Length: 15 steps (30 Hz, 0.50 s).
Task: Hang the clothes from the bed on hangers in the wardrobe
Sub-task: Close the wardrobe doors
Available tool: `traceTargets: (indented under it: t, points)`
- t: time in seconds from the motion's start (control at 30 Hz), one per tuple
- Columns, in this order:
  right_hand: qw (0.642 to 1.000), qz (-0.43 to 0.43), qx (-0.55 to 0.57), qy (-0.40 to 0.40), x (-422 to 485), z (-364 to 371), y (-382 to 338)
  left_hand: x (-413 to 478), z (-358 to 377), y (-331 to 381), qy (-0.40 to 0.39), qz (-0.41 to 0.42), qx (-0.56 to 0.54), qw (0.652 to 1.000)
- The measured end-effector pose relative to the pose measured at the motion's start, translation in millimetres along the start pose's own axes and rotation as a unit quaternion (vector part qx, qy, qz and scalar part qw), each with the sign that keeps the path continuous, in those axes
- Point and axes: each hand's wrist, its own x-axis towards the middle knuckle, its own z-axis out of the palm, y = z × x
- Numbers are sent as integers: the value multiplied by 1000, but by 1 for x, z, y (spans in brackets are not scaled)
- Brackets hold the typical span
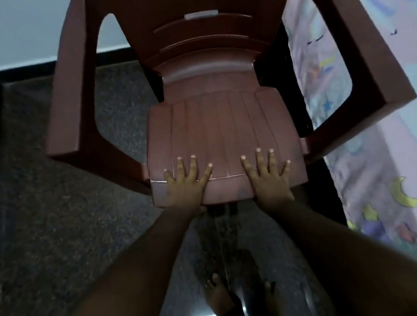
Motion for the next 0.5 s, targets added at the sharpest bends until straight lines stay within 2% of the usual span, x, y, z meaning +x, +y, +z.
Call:
traceTargets:
  t: [0.23,0.5]
  points:
    - [1000,-9,25,14,93,-46,4,82,-47,-45,-13,-32,5,999]
    - [998,-34,43,-25,159,-91,12,143,-91,-69,-70,-70,-23,995]
